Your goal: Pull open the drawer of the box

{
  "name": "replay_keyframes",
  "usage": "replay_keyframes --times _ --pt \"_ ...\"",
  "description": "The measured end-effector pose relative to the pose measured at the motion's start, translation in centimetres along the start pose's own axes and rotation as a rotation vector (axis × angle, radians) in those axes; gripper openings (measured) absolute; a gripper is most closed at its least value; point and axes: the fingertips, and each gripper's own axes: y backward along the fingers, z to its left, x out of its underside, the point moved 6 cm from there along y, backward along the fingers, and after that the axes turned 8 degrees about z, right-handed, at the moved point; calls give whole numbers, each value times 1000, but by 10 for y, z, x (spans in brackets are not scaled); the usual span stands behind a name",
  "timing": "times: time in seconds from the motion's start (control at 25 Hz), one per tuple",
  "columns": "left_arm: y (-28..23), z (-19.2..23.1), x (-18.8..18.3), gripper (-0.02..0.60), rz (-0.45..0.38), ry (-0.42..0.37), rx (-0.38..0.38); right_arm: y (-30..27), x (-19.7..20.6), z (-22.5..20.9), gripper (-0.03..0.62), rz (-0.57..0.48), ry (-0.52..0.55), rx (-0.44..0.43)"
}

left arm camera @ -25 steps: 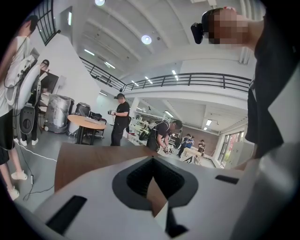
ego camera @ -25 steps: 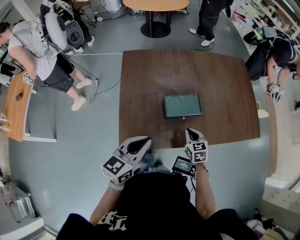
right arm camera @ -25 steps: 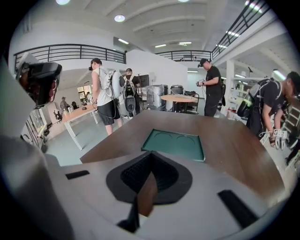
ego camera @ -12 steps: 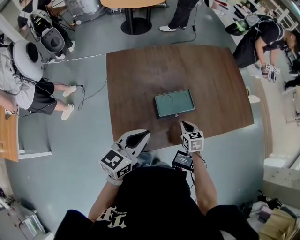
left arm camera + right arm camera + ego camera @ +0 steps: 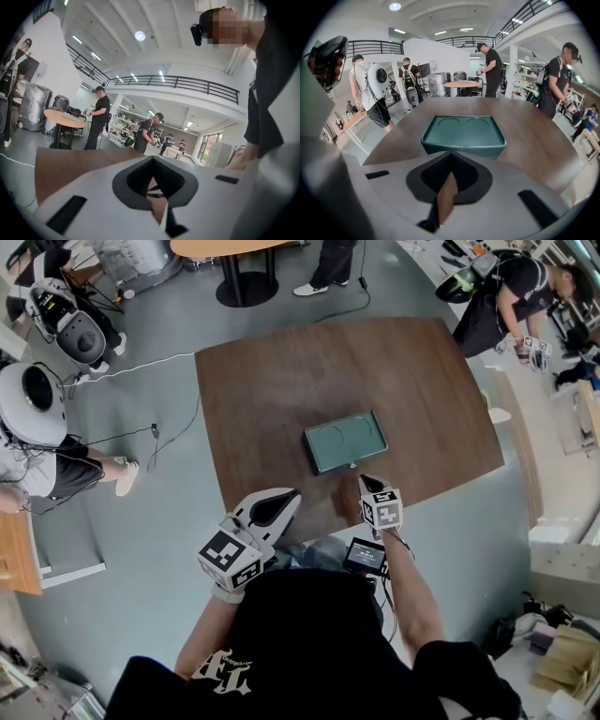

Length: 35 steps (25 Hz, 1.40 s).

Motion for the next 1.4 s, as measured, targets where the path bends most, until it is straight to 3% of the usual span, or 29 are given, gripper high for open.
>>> replay_keyframes --times 0.64,1.4 --pt "-22 -7 2 6 55 9 -33 -32 8 -20 11 42 -72 -50" --pt "-42 1 4 6 74 43 -68 -83 14 -32 72 168 -99 -24"
